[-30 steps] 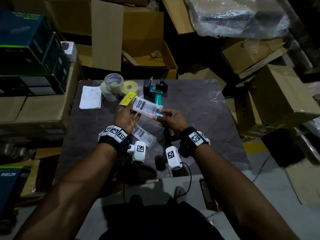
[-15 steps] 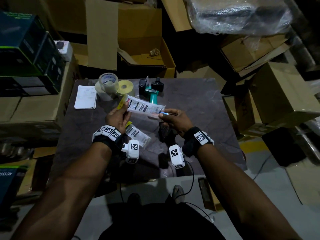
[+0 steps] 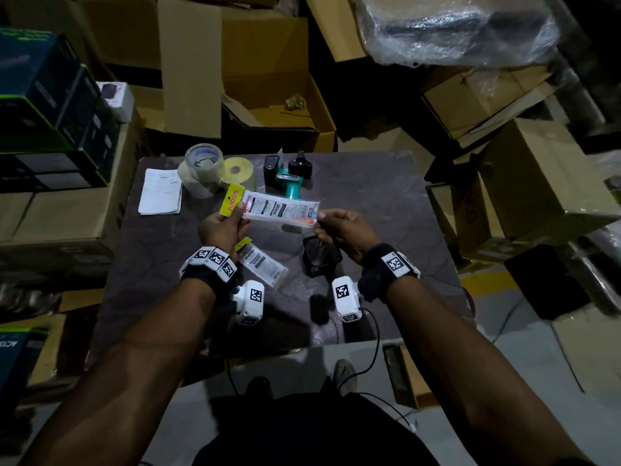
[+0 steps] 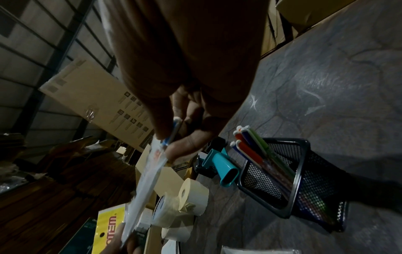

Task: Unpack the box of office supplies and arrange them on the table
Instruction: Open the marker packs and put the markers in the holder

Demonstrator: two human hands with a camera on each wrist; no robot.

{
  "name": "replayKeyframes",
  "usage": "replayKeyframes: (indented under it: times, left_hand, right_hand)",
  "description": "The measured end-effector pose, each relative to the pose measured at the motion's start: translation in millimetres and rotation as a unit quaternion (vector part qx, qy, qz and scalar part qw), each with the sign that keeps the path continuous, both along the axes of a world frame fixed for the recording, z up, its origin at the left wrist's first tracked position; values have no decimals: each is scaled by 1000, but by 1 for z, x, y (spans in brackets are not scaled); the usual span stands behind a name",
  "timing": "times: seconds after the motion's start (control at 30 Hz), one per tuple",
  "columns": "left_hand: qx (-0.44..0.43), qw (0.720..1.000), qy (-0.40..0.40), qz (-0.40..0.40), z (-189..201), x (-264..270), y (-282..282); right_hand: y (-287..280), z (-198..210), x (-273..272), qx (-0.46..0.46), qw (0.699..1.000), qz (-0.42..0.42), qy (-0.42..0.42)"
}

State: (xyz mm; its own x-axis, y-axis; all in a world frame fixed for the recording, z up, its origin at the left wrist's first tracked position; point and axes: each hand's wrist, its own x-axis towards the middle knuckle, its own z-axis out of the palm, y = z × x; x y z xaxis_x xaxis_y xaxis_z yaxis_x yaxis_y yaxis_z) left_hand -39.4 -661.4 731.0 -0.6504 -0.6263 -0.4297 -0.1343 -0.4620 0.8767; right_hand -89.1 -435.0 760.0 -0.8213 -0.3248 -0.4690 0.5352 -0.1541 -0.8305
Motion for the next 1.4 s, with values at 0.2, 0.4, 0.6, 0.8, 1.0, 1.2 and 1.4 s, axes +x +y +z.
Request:
replayKeyframes:
  times: [0.2,0.4,0.6,0.8,1.0,1.2,1.4]
  left_hand:
    - [0,1000,1,-1,-5,1,2]
    - [41,999,26,-9,-5,6,7]
    - [73,997,0,36,-3,8,-15]
    - [107,994,-37,-6,-20,11,-13]
    - [60,996,-36,61,-22,3,-22]
    - [72,995,-31,58,-24,-2,-27]
    - [85,996,-18,31,-14,-5,-13]
  right_hand:
    - [-11,-4,4,7,999,-29,-39]
    - [-18,-5,7,0,998,-22,-53]
    - [-6,-14,8,56,998,-28,-19]
    - [29,-27,7,67,997,-37,-17]
    - [78,-19,-13,199,977,-56,58]
    - [97,0,-38,358,913,85,174]
    - [38,1,-32,438,836,172,284]
